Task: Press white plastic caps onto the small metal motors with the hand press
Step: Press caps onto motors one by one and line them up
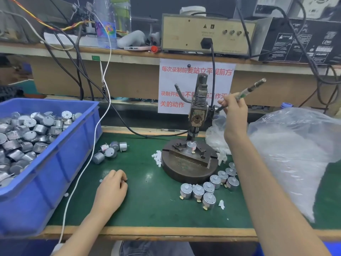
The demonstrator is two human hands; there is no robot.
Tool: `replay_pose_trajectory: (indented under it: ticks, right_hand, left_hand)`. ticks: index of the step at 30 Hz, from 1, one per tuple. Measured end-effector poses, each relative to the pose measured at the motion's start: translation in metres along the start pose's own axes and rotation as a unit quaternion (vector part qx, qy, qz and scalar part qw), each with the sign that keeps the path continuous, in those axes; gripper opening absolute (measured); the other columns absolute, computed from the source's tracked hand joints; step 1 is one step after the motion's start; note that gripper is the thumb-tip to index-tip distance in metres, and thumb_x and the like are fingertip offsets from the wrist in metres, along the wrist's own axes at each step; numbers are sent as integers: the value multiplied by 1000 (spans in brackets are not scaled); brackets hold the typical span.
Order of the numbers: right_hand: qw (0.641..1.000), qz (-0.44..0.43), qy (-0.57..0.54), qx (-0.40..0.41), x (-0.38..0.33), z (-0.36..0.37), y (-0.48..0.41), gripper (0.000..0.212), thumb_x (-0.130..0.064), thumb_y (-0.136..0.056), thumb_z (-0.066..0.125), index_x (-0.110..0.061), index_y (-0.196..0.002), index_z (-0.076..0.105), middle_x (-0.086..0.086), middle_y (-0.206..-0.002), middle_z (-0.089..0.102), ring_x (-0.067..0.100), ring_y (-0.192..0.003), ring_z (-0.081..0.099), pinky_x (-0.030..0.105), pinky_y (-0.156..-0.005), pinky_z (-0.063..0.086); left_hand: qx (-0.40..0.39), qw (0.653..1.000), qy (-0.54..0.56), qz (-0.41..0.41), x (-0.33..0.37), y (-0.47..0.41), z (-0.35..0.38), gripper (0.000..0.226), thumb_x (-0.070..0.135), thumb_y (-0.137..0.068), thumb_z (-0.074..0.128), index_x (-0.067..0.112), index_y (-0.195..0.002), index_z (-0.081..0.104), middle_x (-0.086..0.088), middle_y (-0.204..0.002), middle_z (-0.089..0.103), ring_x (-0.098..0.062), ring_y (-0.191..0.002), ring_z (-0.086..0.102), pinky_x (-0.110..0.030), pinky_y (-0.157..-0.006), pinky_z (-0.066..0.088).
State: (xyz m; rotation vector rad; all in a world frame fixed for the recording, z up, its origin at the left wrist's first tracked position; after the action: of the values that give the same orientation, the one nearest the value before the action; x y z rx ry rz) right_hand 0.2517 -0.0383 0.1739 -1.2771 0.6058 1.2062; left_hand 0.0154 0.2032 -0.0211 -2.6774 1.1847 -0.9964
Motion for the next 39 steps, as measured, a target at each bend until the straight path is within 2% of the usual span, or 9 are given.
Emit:
replay_pose_trajectory:
  ticks: [5, 12, 15, 18, 20, 24, 33, 36, 39]
  right_hand:
    - [999, -40, 18, -31, -2, 2, 3, 24, -7, -92, 48, -22, -75, 43, -9, -73, 44, 4, -69, 43, 11, -69, 40]
    - [996, 9, 70, -61, 13, -17, 2, 36, -9, -93, 45, -17, -128, 45, -6, -125, 49, 7, -116, 47, 21, -97, 37]
    - [974, 63, 213, -38, 48, -32, 16, 27, -16, -94, 45, -8, -116, 58, 1, -105, 60, 20, -110, 55, 29, -91, 42]
    - [910, 120, 366, -155, 101, -13, 45, 21, -19, -92, 47, -6, -95, 63, 11, -82, 61, 29, -86, 59, 35, -76, 44]
    - [871, 83, 435, -213, 123, 5, 54, 25, -18, -90, 48, -2, -105, 61, 13, -96, 63, 31, -95, 58, 34, -77, 42]
    - [826, 3, 518, -222, 133, 33, 52, 50, -22, -91, 52, -5, -137, 42, 12, -139, 48, 28, -128, 42, 39, -108, 32]
    - [754, -165, 594, -229, 124, 55, 67, 33, -17, -95, 50, -6, -126, 55, 11, -124, 57, 29, -113, 48, 31, -96, 32]
    - [788, -191, 507, -292, 112, 66, 102, 36, -25, -92, 57, -6, -122, 59, 9, -116, 61, 26, -110, 49, 26, -94, 29]
    - [744, -213, 494, -398, 119, 85, 146, 39, -33, -92, 55, -9, -123, 59, 6, -116, 58, 22, -110, 45, 22, -94, 27]
  left_hand:
    - [2, 1000, -1, 3, 1, 1, 1, 11, 9, -85, 50, 20, -82, 49, 6, -81, 45, -16, -76, 45, -30, -60, 32]
    - [9, 1000, -12, 14, 2, 0, 0, 11, 8, -84, 50, 19, -83, 49, 5, -82, 46, -16, -77, 45, -29, -60, 32]
    - [11, 1000, -17, 14, 2, 1, 1, 11, 8, -84, 50, 19, -82, 48, 5, -81, 45, -16, -77, 44, -30, -60, 31]
    - [13, 1000, -18, 17, 3, 2, 0, 10, 8, -84, 50, 18, -83, 50, 5, -80, 45, -16, -77, 43, -29, -61, 33]
    - [10, 1000, -18, 17, 4, 2, 0, 9, 8, -84, 50, 16, -84, 52, 4, -82, 46, -17, -78, 44, -30, -63, 36]
    - [0, 1000, -23, 16, 7, 3, 0, 9, 10, -85, 49, 18, -85, 50, 4, -84, 45, -17, -81, 47, -30, -67, 37]
    - [-5, 1000, -28, 7, 4, 0, 2, 8, 11, -86, 46, 14, -90, 53, 2, -90, 48, -20, -87, 48, -31, -69, 39]
    - [3, 1000, -26, 9, 3, 0, 2, 8, 11, -86, 47, 14, -90, 53, 1, -91, 49, -20, -87, 49, -30, -69, 38]
    - [5, 1000, -25, 11, 4, 1, 1, 8, 11, -86, 47, 13, -90, 53, 0, -91, 50, -20, -87, 49, -30, -68, 37]
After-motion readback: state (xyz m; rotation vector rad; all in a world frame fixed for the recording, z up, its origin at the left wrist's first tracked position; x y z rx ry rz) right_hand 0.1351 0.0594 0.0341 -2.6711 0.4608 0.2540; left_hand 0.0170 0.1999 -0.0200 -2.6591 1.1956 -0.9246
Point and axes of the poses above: each hand's wrist, its own y-axis away from the middle knuckle, its own z-axis out of the palm, x = y × z, the point moved 9 cm from there along -y, towards the middle knuckle
